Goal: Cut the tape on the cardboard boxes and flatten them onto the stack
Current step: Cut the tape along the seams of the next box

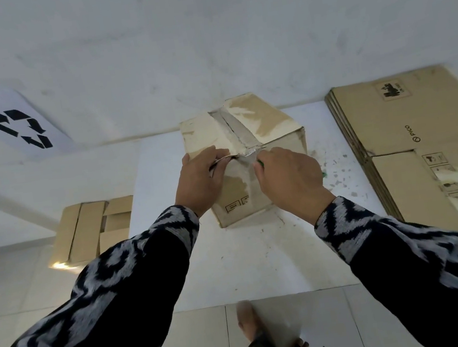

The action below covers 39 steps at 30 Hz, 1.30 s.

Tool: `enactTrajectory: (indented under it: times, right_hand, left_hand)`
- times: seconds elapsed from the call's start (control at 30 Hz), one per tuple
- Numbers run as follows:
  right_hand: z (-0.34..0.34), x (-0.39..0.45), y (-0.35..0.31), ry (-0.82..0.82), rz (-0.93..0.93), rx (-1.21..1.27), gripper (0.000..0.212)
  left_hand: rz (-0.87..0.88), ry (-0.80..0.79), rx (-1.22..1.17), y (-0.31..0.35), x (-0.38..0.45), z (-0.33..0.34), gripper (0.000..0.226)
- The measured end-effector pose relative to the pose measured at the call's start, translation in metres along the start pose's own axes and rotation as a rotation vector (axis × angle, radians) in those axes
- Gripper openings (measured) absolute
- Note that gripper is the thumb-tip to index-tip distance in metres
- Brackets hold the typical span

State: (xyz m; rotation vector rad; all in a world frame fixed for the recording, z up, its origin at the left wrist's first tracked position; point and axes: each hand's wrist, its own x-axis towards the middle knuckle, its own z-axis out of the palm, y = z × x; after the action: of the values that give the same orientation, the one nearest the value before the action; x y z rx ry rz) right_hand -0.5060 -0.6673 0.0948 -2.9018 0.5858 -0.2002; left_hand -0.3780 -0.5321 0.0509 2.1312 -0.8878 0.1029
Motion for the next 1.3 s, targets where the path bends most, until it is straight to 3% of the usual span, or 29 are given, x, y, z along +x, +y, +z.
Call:
enactTrajectory:
  times: [0.17, 0.4, 0.53, 0.7, 0.83, 1.07, 1.17, 1.3]
  right_hand:
    - [-0.003, 0.003, -0.004, -0.004, 0.062, -0.052, 0.018]
    - [-0.006, 0.008, -0.006, -0.024, 0.109, -0.105, 0.029]
    - [-0.009, 0.009, -0.015, -0.072, 0.138, -0.106, 0.024]
    - [-0.011, 0.005, 0.005, -0.066, 0.228, -0.157, 0.027]
    - [-0.006, 0.005, 0.005, -0.061, 0.197, -0.152, 0.028]
    - [-0.001, -0.003, 0.011, -0.049, 0.230, -0.164, 0.026]
    - [0.010, -0.005, 0.011, -0.128, 0.269, -0.154, 0.023]
    - [0.032, -0.027, 0.023, -0.189, 0.270, -0.119, 0.018]
  left_hand:
    - [0.069, 0.023, 0.020, -0.004, 0.002, -0.001, 0.012]
    - [0.150, -0.001, 0.027, -0.002, -0.001, 0.002, 0.012]
    - [0.201, 0.004, 0.051, 0.002, -0.003, 0.010, 0.012]
    - [0.207, 0.021, 0.045, 0.000, -0.003, 0.012, 0.012]
    - [0.201, 0.027, 0.035, 0.000, -0.004, 0.013, 0.019]
    - [0.183, 0.017, -0.001, 0.005, -0.010, 0.016, 0.012]
    - [0.199, -0.105, 0.045, -0.009, -0.024, 0.020, 0.021]
    - [0.075, -0.322, 0.156, -0.031, -0.055, 0.034, 0.025]
